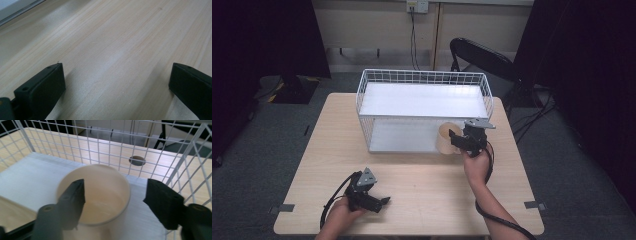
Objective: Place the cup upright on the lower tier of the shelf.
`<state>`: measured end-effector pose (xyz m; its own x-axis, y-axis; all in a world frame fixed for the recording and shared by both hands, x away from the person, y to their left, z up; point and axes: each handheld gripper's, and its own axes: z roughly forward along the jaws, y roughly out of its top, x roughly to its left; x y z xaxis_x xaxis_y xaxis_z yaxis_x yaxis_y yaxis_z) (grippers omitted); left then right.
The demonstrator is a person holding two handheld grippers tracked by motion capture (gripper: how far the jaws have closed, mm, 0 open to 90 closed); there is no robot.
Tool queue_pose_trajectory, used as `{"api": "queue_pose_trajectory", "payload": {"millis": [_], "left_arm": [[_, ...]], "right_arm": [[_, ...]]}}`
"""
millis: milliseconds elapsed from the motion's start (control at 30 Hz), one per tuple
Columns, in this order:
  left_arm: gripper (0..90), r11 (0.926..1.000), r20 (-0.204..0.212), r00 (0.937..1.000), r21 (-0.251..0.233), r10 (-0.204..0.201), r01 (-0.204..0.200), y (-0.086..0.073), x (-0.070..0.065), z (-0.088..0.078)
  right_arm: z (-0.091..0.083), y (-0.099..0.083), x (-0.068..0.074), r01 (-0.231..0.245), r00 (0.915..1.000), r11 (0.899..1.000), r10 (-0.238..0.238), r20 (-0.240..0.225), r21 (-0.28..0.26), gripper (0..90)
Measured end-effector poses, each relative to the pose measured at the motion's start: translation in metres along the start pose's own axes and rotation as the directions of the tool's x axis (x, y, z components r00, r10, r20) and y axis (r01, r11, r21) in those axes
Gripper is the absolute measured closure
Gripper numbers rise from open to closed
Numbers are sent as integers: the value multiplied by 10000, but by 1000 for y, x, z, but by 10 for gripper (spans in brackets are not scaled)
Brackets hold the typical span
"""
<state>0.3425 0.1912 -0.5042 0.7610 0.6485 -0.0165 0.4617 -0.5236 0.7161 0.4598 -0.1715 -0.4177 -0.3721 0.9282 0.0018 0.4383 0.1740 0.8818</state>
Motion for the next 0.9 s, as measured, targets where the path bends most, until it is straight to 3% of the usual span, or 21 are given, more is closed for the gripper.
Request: {"api": "queue_pose_trajectory", "payload": {"millis": [100, 200, 233, 533, 800, 900], "left_arm": [[1, 10000, 1, 10000, 1, 1, -1, 0, 0, 0], [1, 10000, 0, 10000, -3, -4, 4, 0, 0, 0], [1, 10000, 0, 10000, -2, -5, 5, 0, 0, 0], [1, 10000, 1, 10000, -2, -3, 3, 0, 0, 0], [1, 10000, 0, 10000, 0, -2, 2, 0, 0, 0], [1, 10000, 0, 10000, -3, -4, 4, 0, 0, 0]], "right_arm": [[-3, 0, 0, -443, 9974, 9987, 458, -561, 266, 241], [-6, -1, 1, -447, 9961, 9987, 463, -755, 227, 226], [-6, -3, 1, -425, 9935, 9982, 468, -1037, 429, 187], [-2, -15, 0, -206, 9930, 9963, 300, -1141, 831, 152], [5, -20, 8, -32, 9941, 9951, 138, -1078, 985, 202], [6, -20, 9, -38, 9953, 9951, 133, -960, 992, 264]]}}
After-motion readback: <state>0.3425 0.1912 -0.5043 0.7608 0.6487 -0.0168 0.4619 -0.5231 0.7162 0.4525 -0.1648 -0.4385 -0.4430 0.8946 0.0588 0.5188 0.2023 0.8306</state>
